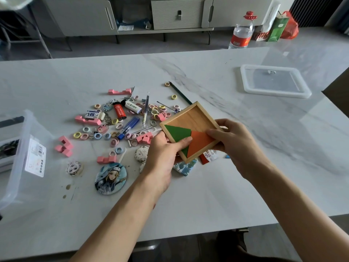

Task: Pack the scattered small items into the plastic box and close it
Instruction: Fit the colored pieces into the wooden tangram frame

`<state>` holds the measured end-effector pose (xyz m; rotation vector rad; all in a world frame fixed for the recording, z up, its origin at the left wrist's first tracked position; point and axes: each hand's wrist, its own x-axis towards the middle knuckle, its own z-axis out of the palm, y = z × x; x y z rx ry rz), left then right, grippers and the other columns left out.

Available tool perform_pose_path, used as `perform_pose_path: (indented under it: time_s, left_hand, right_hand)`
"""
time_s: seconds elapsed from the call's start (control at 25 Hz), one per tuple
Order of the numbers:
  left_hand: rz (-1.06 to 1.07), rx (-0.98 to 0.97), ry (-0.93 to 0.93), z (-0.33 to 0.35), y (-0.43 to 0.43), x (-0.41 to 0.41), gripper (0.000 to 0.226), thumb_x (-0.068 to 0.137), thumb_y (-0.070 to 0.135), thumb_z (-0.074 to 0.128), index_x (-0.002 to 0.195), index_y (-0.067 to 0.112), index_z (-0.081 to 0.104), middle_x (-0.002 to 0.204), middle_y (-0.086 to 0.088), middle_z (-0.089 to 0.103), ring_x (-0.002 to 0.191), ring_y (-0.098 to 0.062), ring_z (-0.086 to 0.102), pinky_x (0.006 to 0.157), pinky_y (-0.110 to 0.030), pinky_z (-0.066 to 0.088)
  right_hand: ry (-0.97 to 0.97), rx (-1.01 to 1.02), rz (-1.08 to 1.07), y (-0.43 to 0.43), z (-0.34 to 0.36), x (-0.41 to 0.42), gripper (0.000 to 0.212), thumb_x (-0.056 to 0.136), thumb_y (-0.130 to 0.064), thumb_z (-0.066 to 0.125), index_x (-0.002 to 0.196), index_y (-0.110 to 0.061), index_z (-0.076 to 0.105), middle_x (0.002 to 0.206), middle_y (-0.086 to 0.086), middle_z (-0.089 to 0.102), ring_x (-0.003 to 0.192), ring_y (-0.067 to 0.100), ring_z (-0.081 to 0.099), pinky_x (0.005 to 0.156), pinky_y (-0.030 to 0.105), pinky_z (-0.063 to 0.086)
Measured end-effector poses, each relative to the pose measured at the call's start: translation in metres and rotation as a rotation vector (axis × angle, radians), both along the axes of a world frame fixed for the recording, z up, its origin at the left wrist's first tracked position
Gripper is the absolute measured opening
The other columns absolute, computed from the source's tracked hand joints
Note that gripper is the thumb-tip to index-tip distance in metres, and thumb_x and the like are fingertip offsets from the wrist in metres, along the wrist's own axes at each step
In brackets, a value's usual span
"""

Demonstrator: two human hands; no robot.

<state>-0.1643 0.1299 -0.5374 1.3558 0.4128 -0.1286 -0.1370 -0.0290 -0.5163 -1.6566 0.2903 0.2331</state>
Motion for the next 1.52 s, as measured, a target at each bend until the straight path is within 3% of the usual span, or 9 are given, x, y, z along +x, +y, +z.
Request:
perform_pose_path:
  time_s: [0.36, 0.56, 0.76, 0.88, 1.04, 1.2, 1.28, 1.4, 1.52]
  left_hand:
    - [-0.036, -0.041, 0.025, 0.003, 0.004, 0.001, 0.037, 0.077, 0.000, 0.075, 0.110, 0.011, 0.064, 0.099, -0.008, 0.076, 0.095, -0.029, 0.071, 0.088, -0.053, 0.055]
    - [-0.034, -0.055, 0.021, 0.003, 0.004, 0.002, 0.036, 0.077, -0.003, 0.074, 0.108, 0.014, 0.064, 0.097, -0.005, 0.076, 0.091, -0.024, 0.072, 0.086, -0.049, 0.057]
    - [-0.048, -0.079, 0.014, 0.003, 0.005, 0.003, 0.037, 0.078, -0.006, 0.071, 0.108, 0.015, 0.063, 0.098, -0.005, 0.076, 0.092, -0.023, 0.072, 0.084, -0.044, 0.057]
    - [-0.044, -0.099, 0.018, 0.003, 0.006, 0.003, 0.038, 0.078, -0.006, 0.071, 0.109, 0.014, 0.063, 0.098, -0.006, 0.076, 0.090, -0.021, 0.072, 0.081, -0.041, 0.058]
    - [-0.018, -0.091, 0.024, 0.002, 0.004, 0.002, 0.039, 0.075, 0.005, 0.078, 0.110, 0.014, 0.064, 0.097, -0.004, 0.076, 0.088, -0.019, 0.072, 0.073, -0.036, 0.059]
    - [0.093, 0.025, -0.005, -0.001, 0.002, 0.004, 0.043, 0.070, 0.006, 0.082, 0.109, 0.010, 0.062, 0.099, -0.006, 0.075, 0.093, -0.022, 0.071, 0.079, -0.036, 0.059]
    - [0.132, 0.098, -0.032, -0.001, 0.005, 0.006, 0.043, 0.072, 0.005, 0.081, 0.108, 0.010, 0.059, 0.099, -0.006, 0.073, 0.094, -0.021, 0.070, 0.083, -0.035, 0.056]
    - [0.115, 0.158, -0.040, -0.001, 0.010, 0.006, 0.042, 0.075, 0.005, 0.080, 0.109, 0.010, 0.056, 0.102, -0.005, 0.070, 0.097, -0.020, 0.067, 0.090, -0.039, 0.054]
    - [0.048, 0.130, -0.038, -0.001, 0.010, 0.006, 0.041, 0.078, 0.004, 0.077, 0.112, 0.011, 0.056, 0.105, -0.007, 0.071, 0.099, -0.022, 0.068, 0.092, -0.045, 0.054]
  right_hand:
    - [-0.022, -0.014, 0.030, 0.000, -0.001, -0.003, 0.011, 0.090, -0.012, 0.065, 0.101, -0.010, 0.064, 0.089, 0.013, 0.071, 0.071, 0.020, 0.072, 0.071, 0.028, 0.060]
    - [0.003, 0.010, 0.038, 0.002, 0.001, -0.004, 0.011, 0.091, -0.011, 0.062, 0.101, -0.008, 0.064, 0.090, 0.014, 0.071, 0.072, 0.021, 0.073, 0.061, 0.021, 0.056]
    - [0.054, 0.031, 0.060, 0.001, 0.003, -0.004, 0.013, 0.092, -0.011, 0.061, 0.103, -0.006, 0.064, 0.095, 0.017, 0.071, 0.079, 0.025, 0.074, 0.071, 0.026, 0.059]
    - [0.040, 0.021, 0.057, 0.003, 0.004, -0.005, 0.009, 0.092, -0.011, 0.061, 0.100, -0.008, 0.065, 0.092, 0.016, 0.072, 0.077, 0.023, 0.074, 0.067, 0.023, 0.058]
    - [0.013, 0.001, 0.041, 0.006, -0.001, -0.005, 0.007, 0.092, -0.010, 0.060, 0.097, -0.010, 0.065, 0.087, 0.013, 0.072, 0.076, 0.023, 0.073, 0.072, 0.029, 0.059]
    - [-0.015, -0.008, 0.102, 0.006, -0.002, -0.003, 0.008, 0.093, -0.014, 0.060, 0.094, -0.012, 0.067, 0.083, 0.010, 0.072, 0.071, 0.018, 0.071, 0.069, 0.028, 0.059]
    - [-0.093, -0.217, 0.077, -0.015, -0.001, 0.004, 0.010, 0.093, -0.021, 0.060, 0.093, -0.016, 0.069, 0.083, 0.007, 0.072, 0.073, 0.019, 0.069, 0.069, 0.034, 0.059]
    - [-0.100, -0.935, 0.075, -0.064, -0.004, 0.008, 0.015, 0.081, -0.037, 0.071, 0.092, -0.029, 0.065, 0.089, -0.004, 0.068, 0.085, 0.023, 0.062, 0.074, 0.037, 0.052]
    - [0.119, -1.137, 0.284, -0.084, -0.019, -0.007, 0.029, 0.071, -0.044, 0.080, 0.089, -0.031, 0.062, 0.095, -0.003, 0.061, 0.088, 0.022, 0.057, 0.073, 0.036, 0.051]
